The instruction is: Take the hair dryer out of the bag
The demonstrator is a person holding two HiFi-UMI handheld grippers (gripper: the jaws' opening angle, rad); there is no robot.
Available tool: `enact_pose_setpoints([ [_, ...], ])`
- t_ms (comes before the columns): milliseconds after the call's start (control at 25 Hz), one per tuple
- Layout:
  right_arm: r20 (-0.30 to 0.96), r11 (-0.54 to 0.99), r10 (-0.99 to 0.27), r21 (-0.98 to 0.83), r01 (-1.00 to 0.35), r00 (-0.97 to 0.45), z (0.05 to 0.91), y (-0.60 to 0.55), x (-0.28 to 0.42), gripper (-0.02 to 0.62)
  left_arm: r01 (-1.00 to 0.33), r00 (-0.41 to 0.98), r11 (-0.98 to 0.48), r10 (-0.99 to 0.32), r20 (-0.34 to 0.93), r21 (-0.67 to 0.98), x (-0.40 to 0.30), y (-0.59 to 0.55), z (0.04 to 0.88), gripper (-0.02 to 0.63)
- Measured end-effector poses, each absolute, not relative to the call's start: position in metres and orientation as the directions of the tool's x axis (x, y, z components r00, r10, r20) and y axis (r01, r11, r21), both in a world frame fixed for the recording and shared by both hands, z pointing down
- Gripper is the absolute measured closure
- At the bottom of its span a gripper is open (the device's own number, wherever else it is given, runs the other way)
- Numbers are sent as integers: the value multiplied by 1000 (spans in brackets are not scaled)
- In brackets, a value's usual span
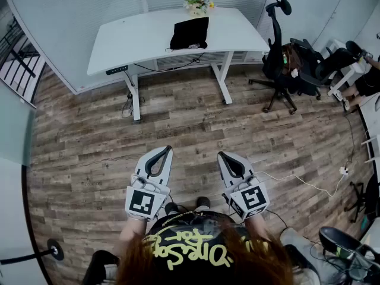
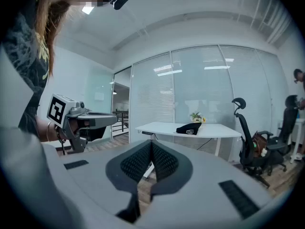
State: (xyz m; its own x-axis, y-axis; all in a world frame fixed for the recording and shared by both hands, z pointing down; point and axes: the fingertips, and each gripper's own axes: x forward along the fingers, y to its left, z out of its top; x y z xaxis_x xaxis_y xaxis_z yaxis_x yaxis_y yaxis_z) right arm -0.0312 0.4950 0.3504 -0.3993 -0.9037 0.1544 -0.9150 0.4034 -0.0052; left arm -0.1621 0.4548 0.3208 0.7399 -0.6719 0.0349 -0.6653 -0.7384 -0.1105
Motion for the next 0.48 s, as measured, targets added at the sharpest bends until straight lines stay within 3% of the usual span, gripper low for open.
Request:
enact_pose_setpoints([
  [480, 168, 377, -913, -5, -926, -373, 357, 507, -35, 592, -662, 743, -743, -668, 45, -97, -171, 464, 328, 617],
])
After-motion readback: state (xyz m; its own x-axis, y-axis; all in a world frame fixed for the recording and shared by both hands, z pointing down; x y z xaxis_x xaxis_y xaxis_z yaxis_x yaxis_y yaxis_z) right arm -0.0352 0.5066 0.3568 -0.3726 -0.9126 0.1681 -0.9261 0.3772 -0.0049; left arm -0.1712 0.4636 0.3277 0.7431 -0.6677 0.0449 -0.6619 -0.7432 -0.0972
